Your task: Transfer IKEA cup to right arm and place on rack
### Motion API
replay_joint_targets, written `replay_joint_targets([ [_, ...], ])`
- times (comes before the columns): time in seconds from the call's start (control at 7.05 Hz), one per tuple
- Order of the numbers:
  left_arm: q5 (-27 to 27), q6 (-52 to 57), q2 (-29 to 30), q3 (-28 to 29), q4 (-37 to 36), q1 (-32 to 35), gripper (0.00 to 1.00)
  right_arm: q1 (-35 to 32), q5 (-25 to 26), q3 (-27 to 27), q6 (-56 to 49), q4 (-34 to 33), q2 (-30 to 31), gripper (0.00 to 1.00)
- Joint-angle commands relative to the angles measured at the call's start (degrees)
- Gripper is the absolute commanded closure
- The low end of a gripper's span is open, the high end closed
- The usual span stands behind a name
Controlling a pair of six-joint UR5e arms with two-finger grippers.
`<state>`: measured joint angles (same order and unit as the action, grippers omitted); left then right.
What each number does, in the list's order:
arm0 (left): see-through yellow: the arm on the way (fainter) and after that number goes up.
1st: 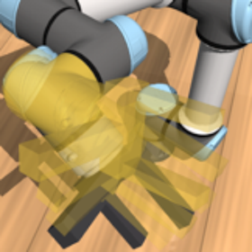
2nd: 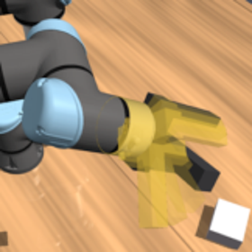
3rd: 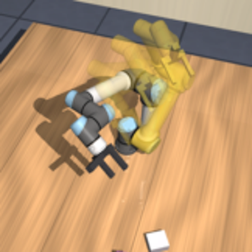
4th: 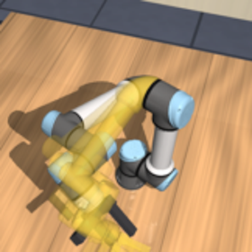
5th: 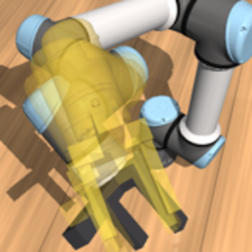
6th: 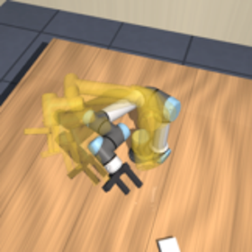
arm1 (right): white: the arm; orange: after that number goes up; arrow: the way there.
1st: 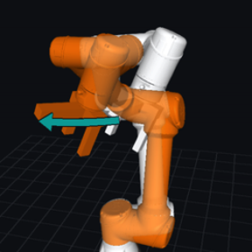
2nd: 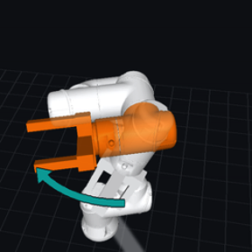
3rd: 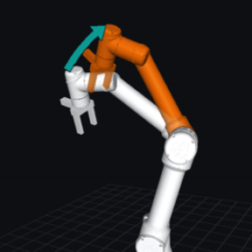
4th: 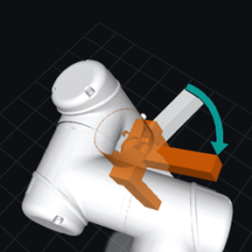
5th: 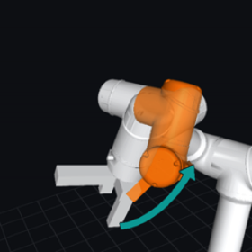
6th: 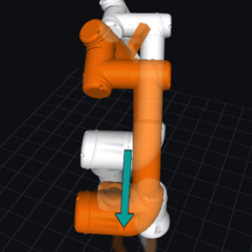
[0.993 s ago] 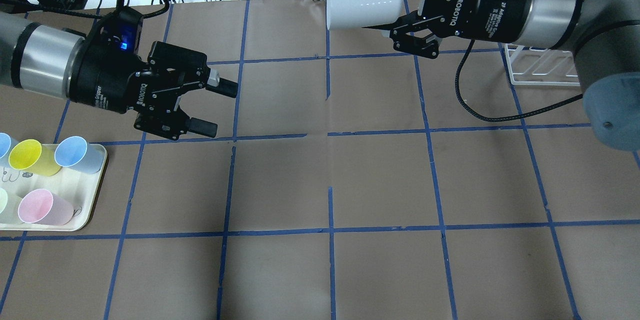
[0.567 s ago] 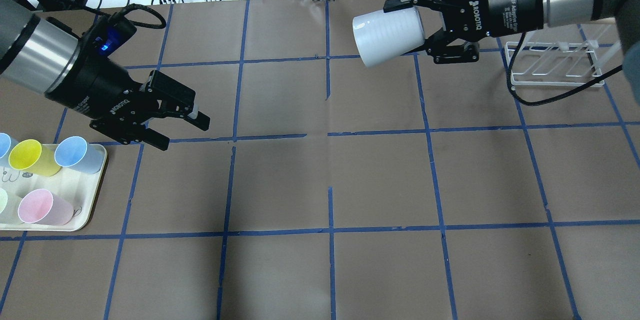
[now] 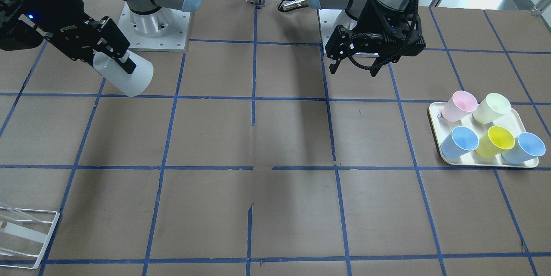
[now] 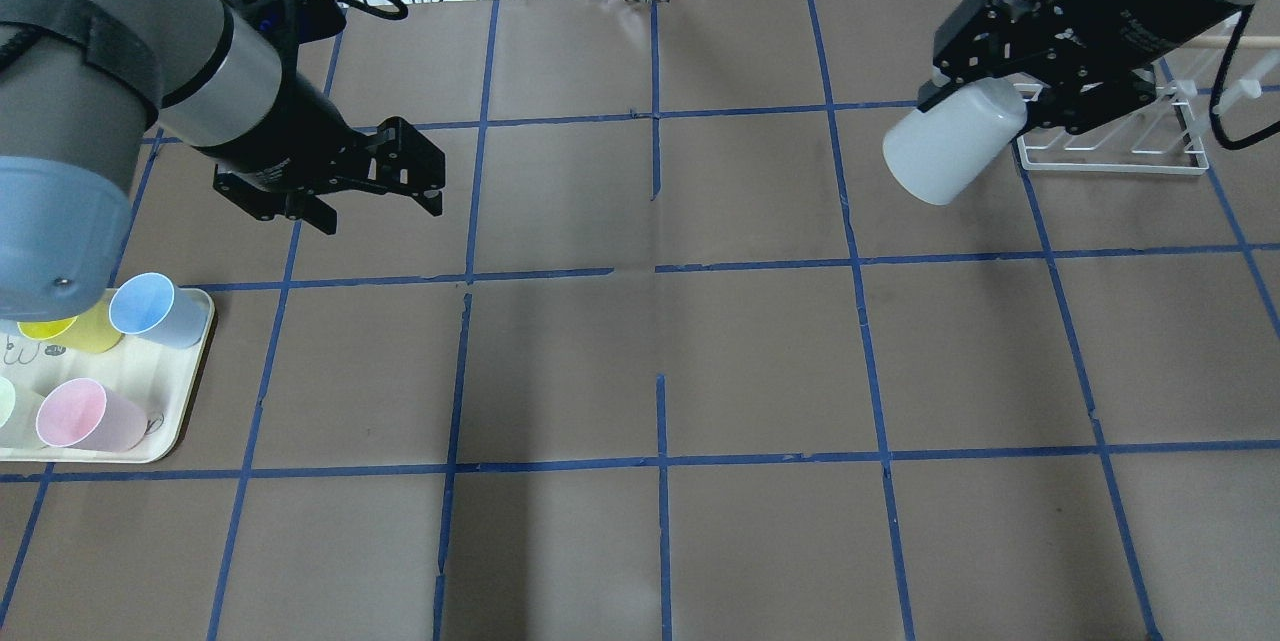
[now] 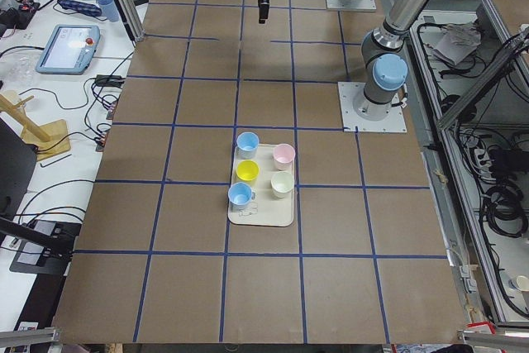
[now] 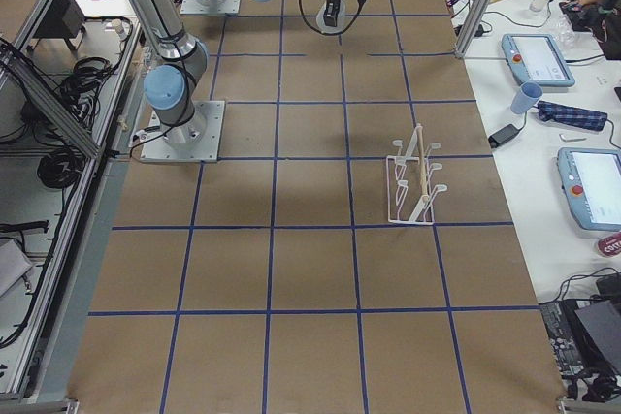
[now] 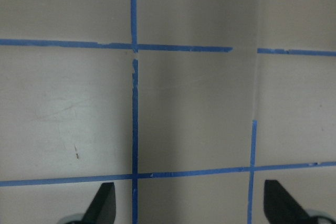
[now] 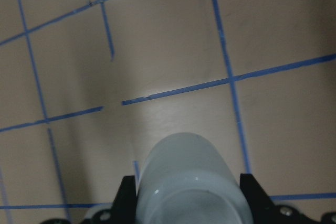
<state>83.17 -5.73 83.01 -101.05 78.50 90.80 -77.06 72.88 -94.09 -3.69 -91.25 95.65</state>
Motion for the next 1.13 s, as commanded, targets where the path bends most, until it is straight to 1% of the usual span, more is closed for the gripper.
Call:
replay_joint_targets([
  [0.0,5.30,-2.18,1.27,0.85,-2.91,2.01,0.00,0.59,13.29,-0.74,-16.82,-6.44,-0.46,0.41],
  [0.14,5.51,-2.18,1.62,1.64,-2.04,1.92,0.00,1.73,15.69,-1.00,-21.31,-9.36,-2.64,0.41],
  [0.28,6.47,-2.18,1.89,2.52,-1.68,1.66,0.00,3.39,15.80,-1.01,-24.14,-15.30,-6.05,0.41],
  [0.57,7.09,-2.80,3.46,6.99,6.11,1.31,0.00,5.77,15.71,-0.13,-28.80,-22.71,-12.21,0.41],
  [0.85,7.01,-2.10,3.30,7.10,5.88,1.22,0.00,10.24,15.10,0.92,-33.56,-28.34,-16.87,0.41],
  [0.99,6.92,-0.79,3.38,7.01,5.44,1.22,0.00,10.87,14.92,3.28,-34.62,-28.72,-19.16,0.41],
])
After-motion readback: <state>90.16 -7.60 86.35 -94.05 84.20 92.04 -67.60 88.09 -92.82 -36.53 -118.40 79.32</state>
